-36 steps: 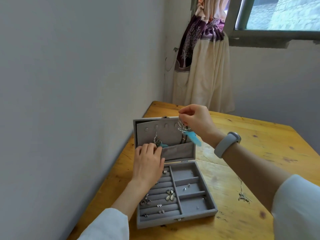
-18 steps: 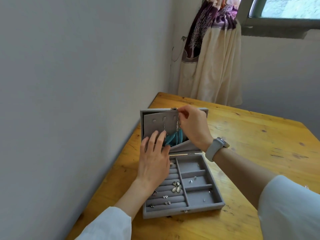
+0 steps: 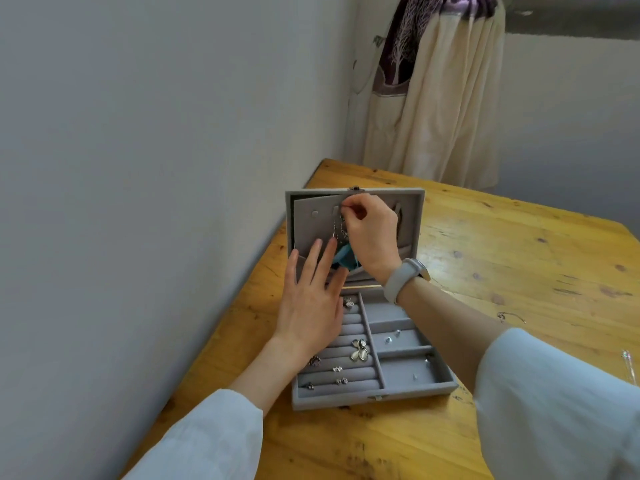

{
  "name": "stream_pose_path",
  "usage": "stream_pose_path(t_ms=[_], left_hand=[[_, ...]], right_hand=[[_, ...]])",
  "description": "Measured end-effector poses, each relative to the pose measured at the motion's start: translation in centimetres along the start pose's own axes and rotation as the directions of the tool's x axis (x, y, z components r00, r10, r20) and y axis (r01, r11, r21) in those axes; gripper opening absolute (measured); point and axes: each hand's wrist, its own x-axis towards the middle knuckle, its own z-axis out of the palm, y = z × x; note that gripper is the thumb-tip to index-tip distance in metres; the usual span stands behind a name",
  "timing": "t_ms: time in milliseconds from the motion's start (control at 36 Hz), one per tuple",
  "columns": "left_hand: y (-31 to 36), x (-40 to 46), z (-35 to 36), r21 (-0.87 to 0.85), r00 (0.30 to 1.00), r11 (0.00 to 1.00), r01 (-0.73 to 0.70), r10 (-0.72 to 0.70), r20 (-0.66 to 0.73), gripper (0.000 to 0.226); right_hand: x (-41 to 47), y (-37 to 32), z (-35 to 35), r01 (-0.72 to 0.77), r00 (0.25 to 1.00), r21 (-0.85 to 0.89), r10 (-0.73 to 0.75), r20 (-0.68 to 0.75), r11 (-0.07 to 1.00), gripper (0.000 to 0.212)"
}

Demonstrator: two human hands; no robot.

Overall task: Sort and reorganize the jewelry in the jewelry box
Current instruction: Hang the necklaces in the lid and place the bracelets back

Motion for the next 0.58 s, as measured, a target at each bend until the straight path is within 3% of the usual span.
stream_pose_path(t_ms=[250,583], left_hand=[[-0.1,-0.1,0.3,-0.042,1.000,0.999,-0.007,0.008,0.027,0.046],[-0.1,-0.1,0.4,-0.090,1.000,0.996,-0.010,0.012,0.021,0.054]], right_hand=[[-0.7,0.2,1.2,-0.064,0.991,0.074,0.072,-0.112,0.995,0.016],[-1.9,0.5,1.5,-0.187,0.980,0.263,0.199,-0.022,0.947,0.023]])
